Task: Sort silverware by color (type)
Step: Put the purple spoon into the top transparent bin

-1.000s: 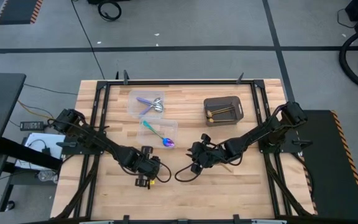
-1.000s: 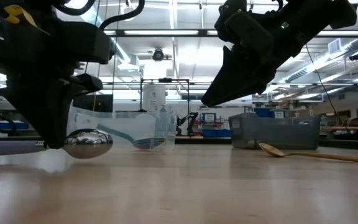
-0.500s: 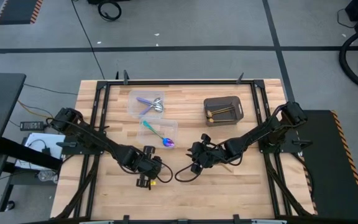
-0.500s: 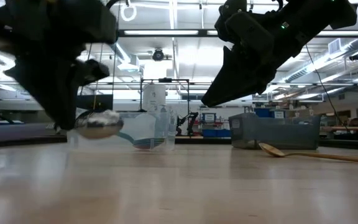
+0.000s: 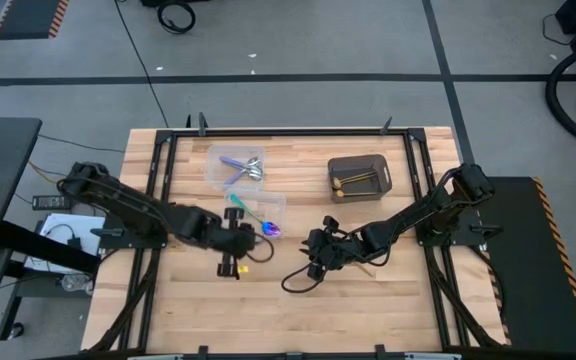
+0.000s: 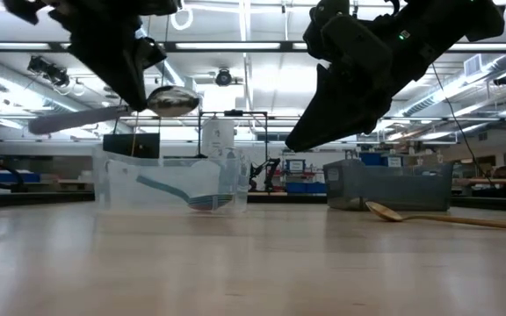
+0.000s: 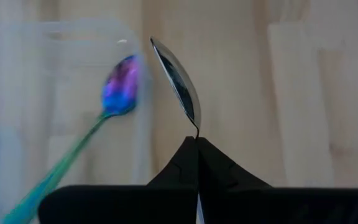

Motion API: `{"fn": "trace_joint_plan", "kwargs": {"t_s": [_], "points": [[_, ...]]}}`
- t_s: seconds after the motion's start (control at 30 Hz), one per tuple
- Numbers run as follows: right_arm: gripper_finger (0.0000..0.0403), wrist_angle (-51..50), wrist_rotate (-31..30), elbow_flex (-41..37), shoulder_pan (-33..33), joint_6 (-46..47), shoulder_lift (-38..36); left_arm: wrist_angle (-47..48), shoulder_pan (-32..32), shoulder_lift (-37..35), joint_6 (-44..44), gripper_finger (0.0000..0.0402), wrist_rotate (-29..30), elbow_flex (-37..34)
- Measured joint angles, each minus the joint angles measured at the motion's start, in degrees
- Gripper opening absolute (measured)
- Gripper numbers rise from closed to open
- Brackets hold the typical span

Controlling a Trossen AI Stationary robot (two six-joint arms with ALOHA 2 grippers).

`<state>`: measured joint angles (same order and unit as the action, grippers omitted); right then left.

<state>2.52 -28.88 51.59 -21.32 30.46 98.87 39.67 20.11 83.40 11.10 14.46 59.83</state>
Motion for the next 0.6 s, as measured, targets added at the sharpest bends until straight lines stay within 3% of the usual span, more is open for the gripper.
{"fn": "trace_joint_plan", "kwargs": {"t_s": [0.6], "points": [[0.0107,2.2,1.7,0.0,-0.8,1.5,0.5,2.3,-20.7,-7.5,-15.3,0.0,2.0,0.0]]}}
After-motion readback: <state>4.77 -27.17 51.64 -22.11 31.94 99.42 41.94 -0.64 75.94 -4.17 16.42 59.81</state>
